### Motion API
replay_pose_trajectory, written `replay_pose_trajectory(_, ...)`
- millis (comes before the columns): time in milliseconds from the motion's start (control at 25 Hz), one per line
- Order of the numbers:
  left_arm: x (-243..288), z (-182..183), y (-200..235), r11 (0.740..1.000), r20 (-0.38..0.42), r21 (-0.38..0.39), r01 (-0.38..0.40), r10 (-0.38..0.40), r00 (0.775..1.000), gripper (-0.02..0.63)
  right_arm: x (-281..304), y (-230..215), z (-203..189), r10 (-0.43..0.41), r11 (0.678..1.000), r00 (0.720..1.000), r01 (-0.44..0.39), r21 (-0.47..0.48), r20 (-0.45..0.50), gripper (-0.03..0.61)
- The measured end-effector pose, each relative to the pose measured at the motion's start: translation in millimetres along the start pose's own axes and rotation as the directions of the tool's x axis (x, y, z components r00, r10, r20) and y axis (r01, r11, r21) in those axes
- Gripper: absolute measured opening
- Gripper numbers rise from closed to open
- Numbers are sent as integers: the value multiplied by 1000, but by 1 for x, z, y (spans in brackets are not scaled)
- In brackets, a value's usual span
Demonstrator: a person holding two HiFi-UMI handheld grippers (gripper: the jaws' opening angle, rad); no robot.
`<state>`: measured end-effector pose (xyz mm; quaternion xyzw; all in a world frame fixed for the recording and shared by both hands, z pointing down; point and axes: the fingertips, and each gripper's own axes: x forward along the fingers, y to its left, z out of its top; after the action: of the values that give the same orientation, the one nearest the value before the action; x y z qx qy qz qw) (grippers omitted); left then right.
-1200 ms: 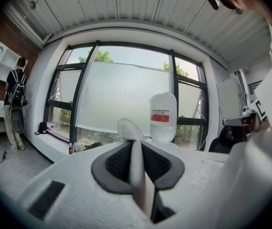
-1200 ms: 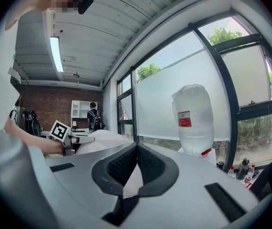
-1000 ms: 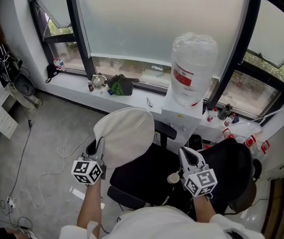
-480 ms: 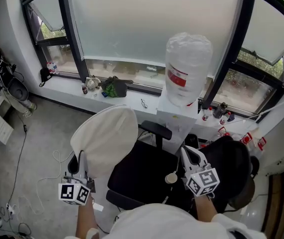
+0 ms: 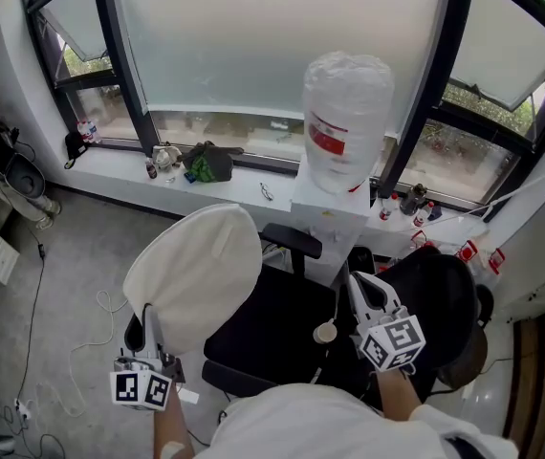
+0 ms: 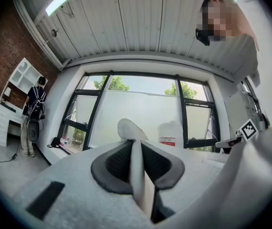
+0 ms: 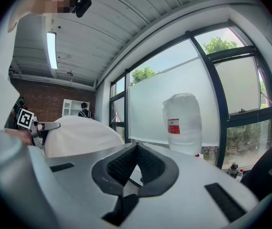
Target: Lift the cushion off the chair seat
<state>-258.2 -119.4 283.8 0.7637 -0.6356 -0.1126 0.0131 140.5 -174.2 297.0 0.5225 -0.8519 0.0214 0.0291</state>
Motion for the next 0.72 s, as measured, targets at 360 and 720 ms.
replay_pose_trajectory(360, -18, -8, 13, 999, 12, -23, -42, 42, 999, 49, 4, 10, -7, 13, 1000, 1000, -13, 1, -5, 3)
replay_pose_trajectory(720, -26, -18, 20, 997, 1, -37, -65, 65, 998, 49, -1, 13, -17, 13, 1000, 999, -13, -6, -34, 3)
